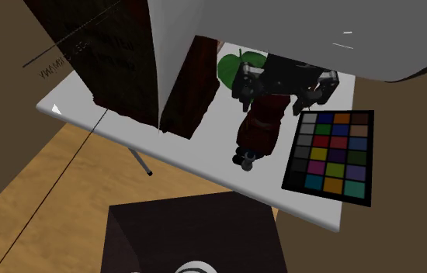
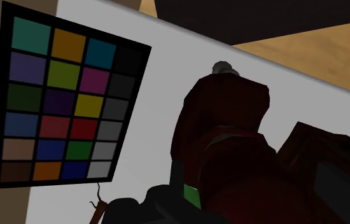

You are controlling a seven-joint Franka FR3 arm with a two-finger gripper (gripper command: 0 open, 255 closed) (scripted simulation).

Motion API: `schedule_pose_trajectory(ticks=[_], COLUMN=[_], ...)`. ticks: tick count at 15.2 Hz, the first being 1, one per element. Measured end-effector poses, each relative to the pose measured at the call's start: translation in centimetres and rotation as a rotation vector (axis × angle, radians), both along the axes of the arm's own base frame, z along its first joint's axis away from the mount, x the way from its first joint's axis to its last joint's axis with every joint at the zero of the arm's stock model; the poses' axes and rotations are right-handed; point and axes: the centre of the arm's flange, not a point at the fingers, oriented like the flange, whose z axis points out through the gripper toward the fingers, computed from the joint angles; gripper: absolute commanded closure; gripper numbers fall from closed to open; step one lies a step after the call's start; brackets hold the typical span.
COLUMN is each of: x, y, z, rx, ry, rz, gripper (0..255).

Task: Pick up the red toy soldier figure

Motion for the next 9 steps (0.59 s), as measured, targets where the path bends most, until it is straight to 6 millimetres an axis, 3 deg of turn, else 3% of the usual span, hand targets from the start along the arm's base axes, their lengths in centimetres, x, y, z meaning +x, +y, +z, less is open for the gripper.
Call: schedule_pose_trajectory(ticks=[1,2,9], x=[0.02,0.06,0.10], y=[0.09,0.06,0.04], z=[-0.30,-0.39,-0.43], rx=[0.000,0.000,0.000], ry=[0.000,0.000,-0.002], rz=[0.000,0.000,0.000], gripper=[0,255,255])
